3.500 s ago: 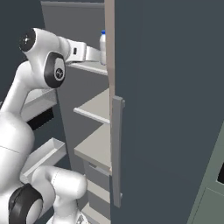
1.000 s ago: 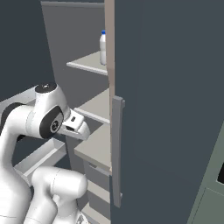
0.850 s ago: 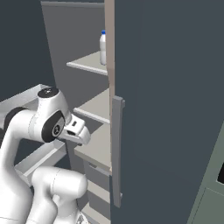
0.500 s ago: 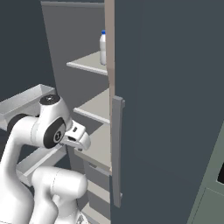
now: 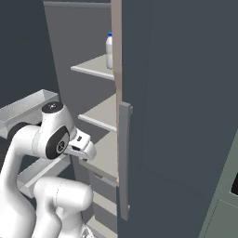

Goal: Take the bottled waters from the counter and place them in the freezer to freeze. Close the freezer door after placing the bottles.

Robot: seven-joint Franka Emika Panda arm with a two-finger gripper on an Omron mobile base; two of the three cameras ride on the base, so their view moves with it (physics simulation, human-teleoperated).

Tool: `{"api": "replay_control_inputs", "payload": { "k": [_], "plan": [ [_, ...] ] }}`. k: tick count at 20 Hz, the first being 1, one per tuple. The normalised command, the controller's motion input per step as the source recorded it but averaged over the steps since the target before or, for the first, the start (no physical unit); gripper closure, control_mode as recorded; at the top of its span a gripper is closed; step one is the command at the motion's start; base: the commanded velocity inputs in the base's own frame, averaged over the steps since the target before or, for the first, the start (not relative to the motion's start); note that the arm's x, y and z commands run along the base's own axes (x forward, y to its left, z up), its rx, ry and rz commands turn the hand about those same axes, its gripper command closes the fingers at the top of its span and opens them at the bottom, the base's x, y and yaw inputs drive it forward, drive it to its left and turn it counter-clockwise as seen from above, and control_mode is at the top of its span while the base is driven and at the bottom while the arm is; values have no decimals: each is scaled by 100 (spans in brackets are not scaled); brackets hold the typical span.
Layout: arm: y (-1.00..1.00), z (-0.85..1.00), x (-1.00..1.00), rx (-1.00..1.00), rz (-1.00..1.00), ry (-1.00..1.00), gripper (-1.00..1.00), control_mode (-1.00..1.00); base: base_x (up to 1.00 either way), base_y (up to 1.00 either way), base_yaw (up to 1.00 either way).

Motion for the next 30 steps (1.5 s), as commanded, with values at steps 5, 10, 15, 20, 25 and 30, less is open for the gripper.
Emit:
{"api": "replay_control_inputs", "payload": {
  "k": [5, 10, 15, 20, 25, 30],
  "plan": [
    [0, 0, 0, 0, 0, 0, -100, 100, -23, 0, 0],
    [0, 0, 0, 0, 0, 0, -100, 100, -54, 10, 0],
    [0, 0, 0, 0, 0, 0, -100, 100, -63, 25, 0],
    [0, 0, 0, 0, 0, 0, -100, 100, -60, 37, 0],
    [0, 0, 0, 0, 0, 0, -100, 100, -32, 56, -5],
    [0, 0, 0, 0, 0, 0, -100, 100, -10, 67, -14]
  ]
}}
